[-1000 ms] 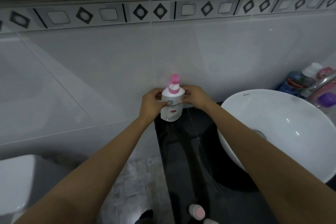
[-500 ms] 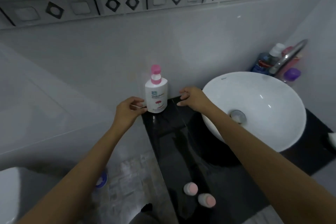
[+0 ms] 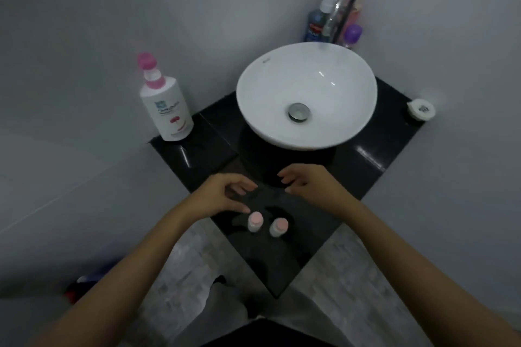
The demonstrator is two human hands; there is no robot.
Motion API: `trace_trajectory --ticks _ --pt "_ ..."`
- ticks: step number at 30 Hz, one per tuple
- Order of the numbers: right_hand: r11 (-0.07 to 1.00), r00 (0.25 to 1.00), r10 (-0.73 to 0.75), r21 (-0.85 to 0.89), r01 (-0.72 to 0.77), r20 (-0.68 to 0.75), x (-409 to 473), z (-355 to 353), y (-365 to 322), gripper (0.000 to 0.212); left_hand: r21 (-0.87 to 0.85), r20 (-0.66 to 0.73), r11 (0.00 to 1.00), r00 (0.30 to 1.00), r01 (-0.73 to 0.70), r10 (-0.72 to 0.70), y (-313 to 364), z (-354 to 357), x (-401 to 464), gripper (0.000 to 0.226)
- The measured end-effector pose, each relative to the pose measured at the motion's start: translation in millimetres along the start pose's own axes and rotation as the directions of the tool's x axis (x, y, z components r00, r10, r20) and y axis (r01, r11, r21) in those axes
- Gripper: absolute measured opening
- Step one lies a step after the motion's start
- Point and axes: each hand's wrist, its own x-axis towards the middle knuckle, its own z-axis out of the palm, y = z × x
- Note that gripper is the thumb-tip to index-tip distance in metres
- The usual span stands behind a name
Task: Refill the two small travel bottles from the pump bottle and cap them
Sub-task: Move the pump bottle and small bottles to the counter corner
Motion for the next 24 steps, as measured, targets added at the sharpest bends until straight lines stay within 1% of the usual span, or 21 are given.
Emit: trace_trajectory --ticks 3,6,10,14,18,24 --pt "0.998 0.998 0.054 -0.015 -0.054 0.031 -20 13 28 0.042 0.011 0.034 1.0 0.999 0.025 -0.025 -12 19 -2 0.051" --pt "0.997 0.994 0.078 -0.013 -0.077 0.071 -33 33 47 0.055 0.001 0.053 0.999 0.998 0.044 -0.044 -21 32 -5 0.052" --pt "0.996 0.994 0.091 0.015 -0.092 0.06 -41 59 59 0.062 0.022 0.03 0.998 0.998 0.055 -0.056 -29 42 -5 0.054" --pt "0.997 0.998 0.059 0.056 -0.058 -0.022 -41 77 64 0.054 0.016 -0.013 0.998 0.998 0.057 -0.057 -33 46 -5 0.048" --pt "0.995 0.994 0.068 0.084 -0.062 -0.081 -38 85 67 0.047 0.02 -0.048 0.998 0.998 0.051 -0.05 -35 49 -6 0.043" --pt "0.999 0.994 0.034 -0.015 -0.036 -0.103 -32 88 70 0.036 0.046 -0.083 0.999 0.996 0.028 -0.024 -37 51 -7 0.04"
